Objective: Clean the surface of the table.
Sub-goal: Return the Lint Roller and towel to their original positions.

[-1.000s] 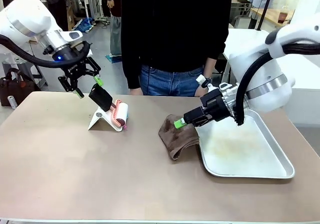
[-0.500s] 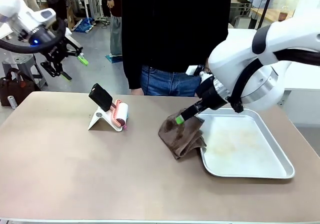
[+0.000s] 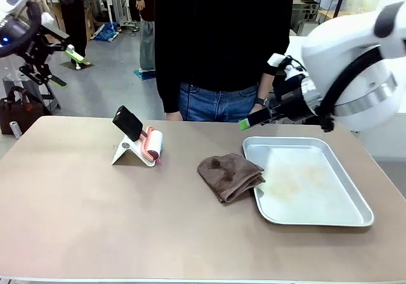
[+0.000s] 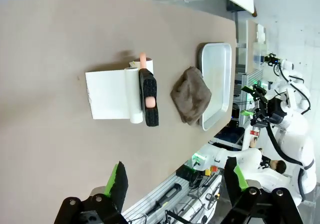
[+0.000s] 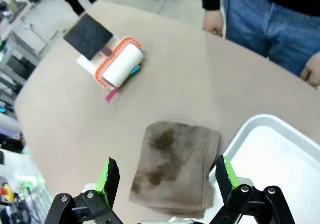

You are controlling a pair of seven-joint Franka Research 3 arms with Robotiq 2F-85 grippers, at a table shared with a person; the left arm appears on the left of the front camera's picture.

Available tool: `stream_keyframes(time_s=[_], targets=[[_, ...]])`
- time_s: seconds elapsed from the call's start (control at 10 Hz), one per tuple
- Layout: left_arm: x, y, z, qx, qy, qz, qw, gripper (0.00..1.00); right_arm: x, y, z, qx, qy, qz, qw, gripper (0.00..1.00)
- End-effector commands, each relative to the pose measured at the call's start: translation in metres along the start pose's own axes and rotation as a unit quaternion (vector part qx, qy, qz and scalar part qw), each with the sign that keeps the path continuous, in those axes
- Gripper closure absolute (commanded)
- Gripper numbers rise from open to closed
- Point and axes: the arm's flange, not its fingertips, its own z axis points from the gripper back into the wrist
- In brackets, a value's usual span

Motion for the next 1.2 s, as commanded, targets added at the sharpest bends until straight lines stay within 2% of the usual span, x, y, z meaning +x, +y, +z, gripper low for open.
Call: stream_keyframes(time_s=[0.0, 0.2, 0.5, 0.6, 0.7, 0.9, 1.0, 1.1], targets=[[-0.024, 0.006, 0.015, -0.038, 0.008, -0.020, 0.999, 0.00, -0.022, -0.014, 0.030, 0.054, 0.007, -0.053, 0.997, 0.00], [-0.057, 0.019, 0.053, -0.087, 0.056, -0.024, 0.994, 0.00, -0.045, -0.031, 0.071, 0.099, 0.035, -0.105, 0.989, 0.00], [-0.120, 0.049, 0.101, -0.109, 0.007, -0.040, 0.993, 0.00, -0.087, -0.055, 0.158, 0.160, 0.040, -0.228, 0.960, 0.00], [-0.141, 0.060, 0.111, -0.133, 0.011, -0.050, 0.990, 0.00, -0.097, -0.065, 0.188, 0.198, 0.018, -0.268, 0.943, 0.00], [-0.161, 0.068, 0.113, -0.155, 0.010, -0.052, 0.986, 0.00, -0.103, -0.079, 0.214, 0.248, -0.017, -0.331, 0.910, 0.00], [-0.180, 0.081, 0.105, -0.198, 0.002, -0.029, 0.980, 0.00, -0.111, -0.109, 0.233, 0.273, -0.050, -0.411, 0.868, 0.00], [-0.182, 0.085, 0.097, -0.206, 0.008, -0.026, 0.978, 0.00, -0.115, -0.127, 0.238, 0.307, -0.054, -0.435, 0.845, 0.00], [-0.182, 0.085, 0.092, -0.230, 0.019, -0.049, 0.972, 0.00, -0.120, -0.143, 0.237, 0.337, -0.075, -0.436, 0.831, 0.00]])
